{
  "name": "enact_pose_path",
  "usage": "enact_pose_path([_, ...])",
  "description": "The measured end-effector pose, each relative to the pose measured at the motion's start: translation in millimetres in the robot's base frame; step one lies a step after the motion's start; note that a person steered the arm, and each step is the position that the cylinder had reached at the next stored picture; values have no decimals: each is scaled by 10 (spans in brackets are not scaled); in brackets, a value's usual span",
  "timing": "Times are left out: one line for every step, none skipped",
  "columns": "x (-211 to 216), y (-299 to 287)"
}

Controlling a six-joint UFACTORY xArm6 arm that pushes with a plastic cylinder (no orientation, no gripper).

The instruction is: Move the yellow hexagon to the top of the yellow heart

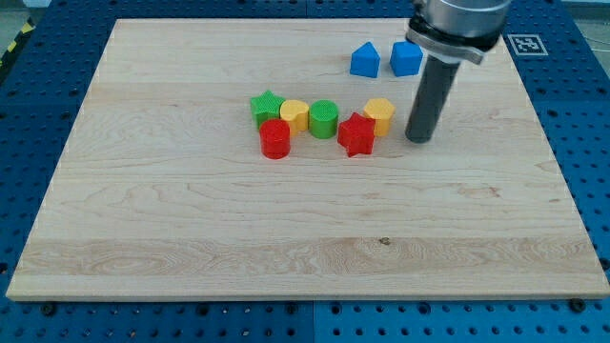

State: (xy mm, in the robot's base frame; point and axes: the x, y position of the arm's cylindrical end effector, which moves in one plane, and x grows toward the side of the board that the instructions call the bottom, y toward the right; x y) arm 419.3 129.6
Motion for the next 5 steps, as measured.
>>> enact_pose_path([-273, -241])
enact_pose_path([-479, -516])
enact_pose_path([-652, -795])
enact_pose_path([-740, -811])
enact_pose_path([-741, -811])
